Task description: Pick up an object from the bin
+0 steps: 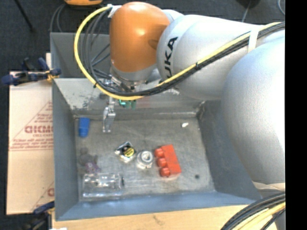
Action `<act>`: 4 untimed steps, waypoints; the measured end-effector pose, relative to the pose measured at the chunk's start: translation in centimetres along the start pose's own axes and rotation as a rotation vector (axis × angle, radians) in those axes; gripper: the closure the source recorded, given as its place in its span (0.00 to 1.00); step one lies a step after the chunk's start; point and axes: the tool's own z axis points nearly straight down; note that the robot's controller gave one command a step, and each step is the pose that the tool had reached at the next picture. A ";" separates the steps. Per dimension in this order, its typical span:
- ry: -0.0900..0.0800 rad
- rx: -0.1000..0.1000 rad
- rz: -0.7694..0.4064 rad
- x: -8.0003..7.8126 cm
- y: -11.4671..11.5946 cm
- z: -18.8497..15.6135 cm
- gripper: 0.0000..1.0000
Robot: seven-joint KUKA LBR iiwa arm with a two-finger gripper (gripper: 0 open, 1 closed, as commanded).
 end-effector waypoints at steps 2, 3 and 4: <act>-0.007 -0.003 0.187 -1.4 1.7 11.9 1.00; -0.007 -0.003 0.188 -1.4 1.7 11.9 0.00; -0.015 0.000 -0.100 -1.8 3.6 14.9 0.00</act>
Offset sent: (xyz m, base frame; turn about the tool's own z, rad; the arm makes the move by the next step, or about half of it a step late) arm 0.0125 0.0185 -0.1199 0.1867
